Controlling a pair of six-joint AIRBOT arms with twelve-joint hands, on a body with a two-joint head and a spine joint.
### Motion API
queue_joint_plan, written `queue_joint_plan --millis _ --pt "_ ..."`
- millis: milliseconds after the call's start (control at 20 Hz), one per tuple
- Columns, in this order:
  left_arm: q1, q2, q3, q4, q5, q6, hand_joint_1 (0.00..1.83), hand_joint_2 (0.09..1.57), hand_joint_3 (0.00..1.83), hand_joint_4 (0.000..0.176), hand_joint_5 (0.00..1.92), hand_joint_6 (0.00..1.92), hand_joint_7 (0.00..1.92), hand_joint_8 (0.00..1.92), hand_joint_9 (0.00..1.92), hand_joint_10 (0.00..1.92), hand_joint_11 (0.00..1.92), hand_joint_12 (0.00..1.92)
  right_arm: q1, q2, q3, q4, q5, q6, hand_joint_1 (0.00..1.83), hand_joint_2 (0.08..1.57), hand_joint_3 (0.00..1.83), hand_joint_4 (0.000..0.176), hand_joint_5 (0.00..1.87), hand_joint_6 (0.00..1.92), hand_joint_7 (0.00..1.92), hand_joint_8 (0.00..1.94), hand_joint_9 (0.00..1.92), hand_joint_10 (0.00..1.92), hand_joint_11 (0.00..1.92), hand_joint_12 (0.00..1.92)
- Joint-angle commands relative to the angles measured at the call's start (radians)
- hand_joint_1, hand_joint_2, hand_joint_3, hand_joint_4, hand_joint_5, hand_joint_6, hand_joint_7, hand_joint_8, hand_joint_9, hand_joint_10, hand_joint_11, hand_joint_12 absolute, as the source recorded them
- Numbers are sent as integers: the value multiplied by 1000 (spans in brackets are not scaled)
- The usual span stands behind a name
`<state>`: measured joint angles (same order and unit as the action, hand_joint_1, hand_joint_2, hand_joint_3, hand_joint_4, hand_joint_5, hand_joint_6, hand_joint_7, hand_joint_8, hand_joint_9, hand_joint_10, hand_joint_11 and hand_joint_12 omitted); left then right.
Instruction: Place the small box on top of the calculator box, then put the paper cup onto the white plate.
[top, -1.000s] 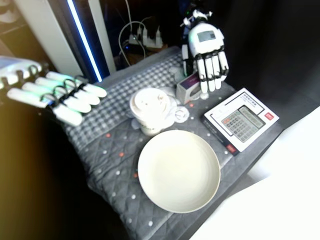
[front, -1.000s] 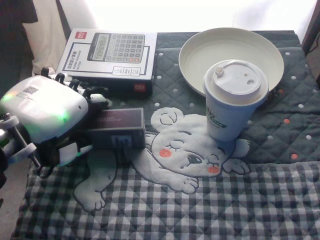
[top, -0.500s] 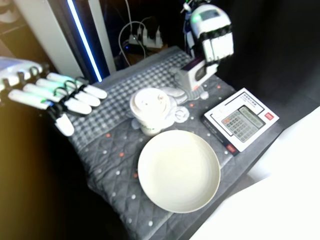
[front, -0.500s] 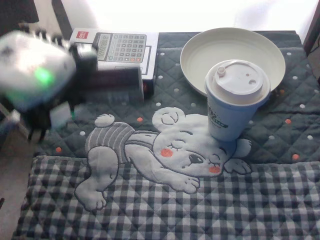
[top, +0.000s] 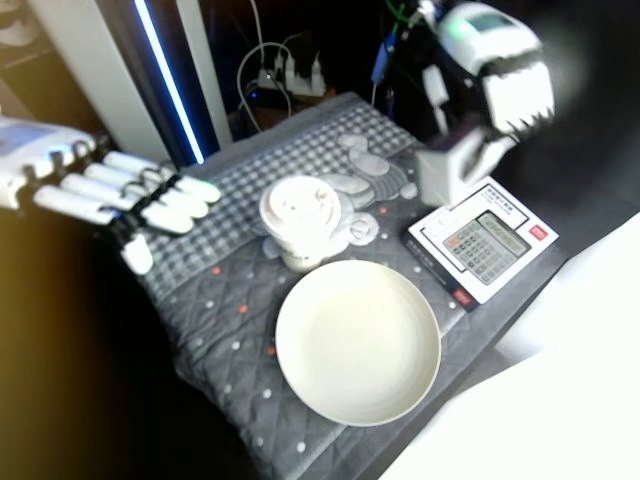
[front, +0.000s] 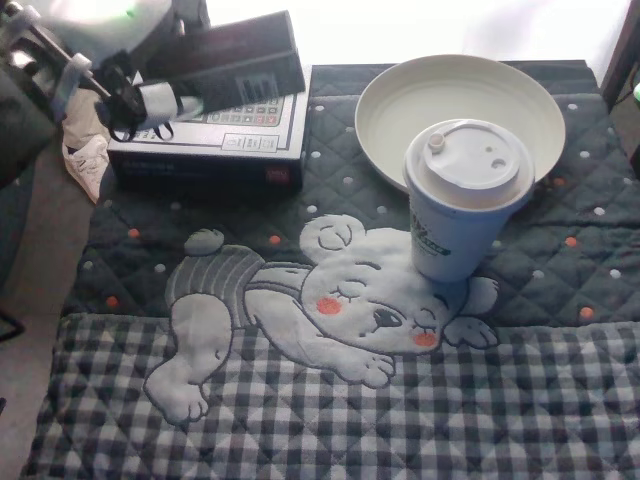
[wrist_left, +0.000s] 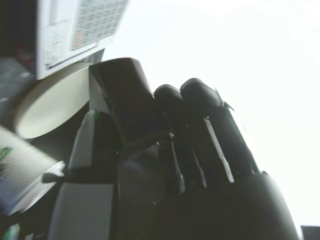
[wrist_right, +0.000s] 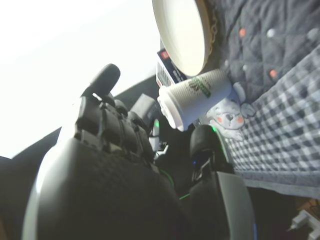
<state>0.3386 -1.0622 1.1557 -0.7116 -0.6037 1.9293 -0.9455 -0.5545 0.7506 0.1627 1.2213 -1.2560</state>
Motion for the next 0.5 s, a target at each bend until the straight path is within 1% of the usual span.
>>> queue_joint_plan --millis 0,50,100,150,200,250,300,350,400,450 --pt "-25 -6 15 14 -59 20 1204 1229 3 0 691 1237 854 1425 850 1473 788 1821 7 5 5 5 121 -6 601 1339 1 0 0 0 0 0 0 0 0 3" --pt "-29 -24 38 -29 -36 56 1198 1236 2 0 683 1251 840 1445 833 1493 777 1835 7 4 6 5 121 -6 627 1337 0 0 0 0 0 0 0 0 0 0" --pt "-31 -42 59 -73 -18 101 1188 1245 2 0 679 1257 812 1483 797 1492 748 1842 7 2 6 3 121 -6 608 1341 2 0 0 0 0 0 0 0 0 0" --pt "-32 -57 79 -110 1 134 1176 1254 2 0 664 1285 797 1488 765 1435 690 1806 7 0 8 3 121 -6 605 1342 2 0 0 0 0 0 0 0 0 0" --pt "-32 -67 96 -128 13 141 1171 1260 1 0 659 1291 783 1503 737 1385 637 1767 7 -2 9 3 121 -6 591 1343 3 0 0 0 0 0 0 0 0 0" --pt "-32 -75 110 -141 25 141 1142 1291 6 0 584 1418 742 1524 635 1297 489 1725 7 -2 9 3 121 -6 590 1346 4 0 0 0 0 0 0 0 0 0" --pt "-32 -79 118 -153 29 143 1096 1337 8 0 490 1611 671 1560 497 1141 158 1703 7 -3 9 2 121 -6 576 1348 5 0 0 0 0 0 0 0 0 0" --pt "-32 -83 127 -164 36 150 1171 1275 0 0 321 983 412 1012 418 1023 35 1645 7 -3 9 0 121 -6 573 1351 5 0 0 0 0 0 0 0 0 0" --pt "-32 -83 132 -172 40 153 1115 1245 0 0 247 680 326 700 313 954 6 1621 7 -3 9 0 121 -6 574 1353 6 0 0 0 0 0 0 0 0 0" --pt "-32 -83 135 -172 42 153 943 1218 0 49 105 419 210 451 84 881 0 1469 7 -4 10 0 121 -6 563 1354 6 0 0 0 0 0 0 0 0 0"
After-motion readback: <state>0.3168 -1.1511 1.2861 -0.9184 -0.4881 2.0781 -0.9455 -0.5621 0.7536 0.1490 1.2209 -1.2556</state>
